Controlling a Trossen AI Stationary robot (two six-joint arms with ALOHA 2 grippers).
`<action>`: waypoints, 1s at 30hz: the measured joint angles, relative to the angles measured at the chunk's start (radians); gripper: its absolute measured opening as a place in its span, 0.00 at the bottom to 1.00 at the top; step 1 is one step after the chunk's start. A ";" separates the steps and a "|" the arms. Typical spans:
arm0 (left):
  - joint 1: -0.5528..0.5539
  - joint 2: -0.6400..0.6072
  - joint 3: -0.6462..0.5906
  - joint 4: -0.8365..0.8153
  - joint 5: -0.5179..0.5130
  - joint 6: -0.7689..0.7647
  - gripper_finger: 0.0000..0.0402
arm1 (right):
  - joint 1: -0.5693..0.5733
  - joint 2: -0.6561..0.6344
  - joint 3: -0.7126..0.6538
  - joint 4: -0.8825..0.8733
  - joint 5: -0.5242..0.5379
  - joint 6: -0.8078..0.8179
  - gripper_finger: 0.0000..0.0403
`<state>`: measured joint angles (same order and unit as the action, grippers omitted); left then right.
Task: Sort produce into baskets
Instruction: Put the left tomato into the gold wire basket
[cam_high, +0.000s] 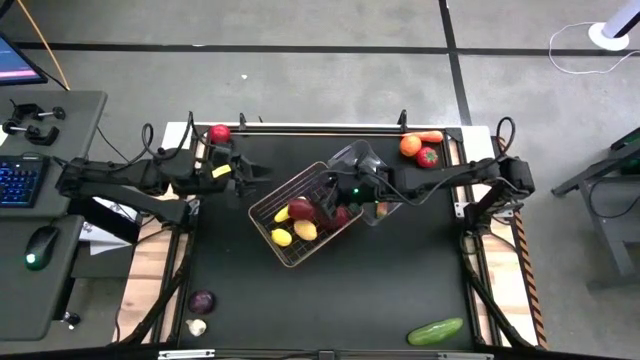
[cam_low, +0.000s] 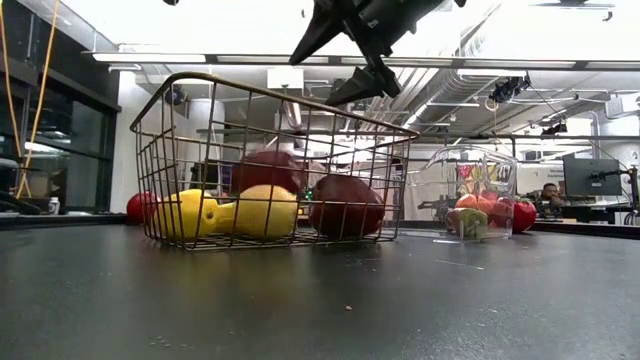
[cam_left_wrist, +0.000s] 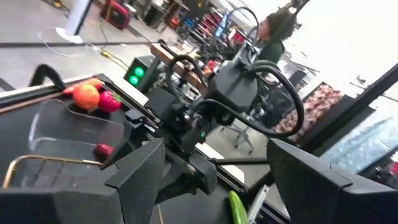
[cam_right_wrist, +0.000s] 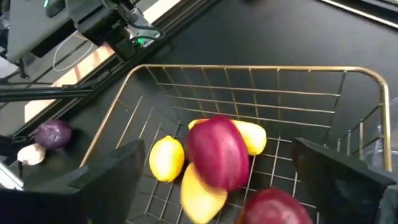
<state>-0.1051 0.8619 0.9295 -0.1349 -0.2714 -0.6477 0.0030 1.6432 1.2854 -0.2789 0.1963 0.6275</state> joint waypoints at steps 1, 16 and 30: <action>0.000 0.000 0.000 0.006 -0.017 -0.003 0.67 | -0.005 -0.001 0.000 -0.001 0.000 -0.003 0.96; 0.690 0.359 0.522 -1.008 -0.018 0.149 0.67 | -0.111 -0.204 0.017 -0.033 -0.066 -0.109 0.93; 1.125 0.850 0.523 -1.014 -0.007 0.146 0.67 | -0.052 -0.226 0.017 -0.089 -0.068 -0.036 0.93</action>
<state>1.0202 1.7121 1.4521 -1.1485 -0.2785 -0.5019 -0.0494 1.4174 1.3025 -0.3682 0.1281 0.5915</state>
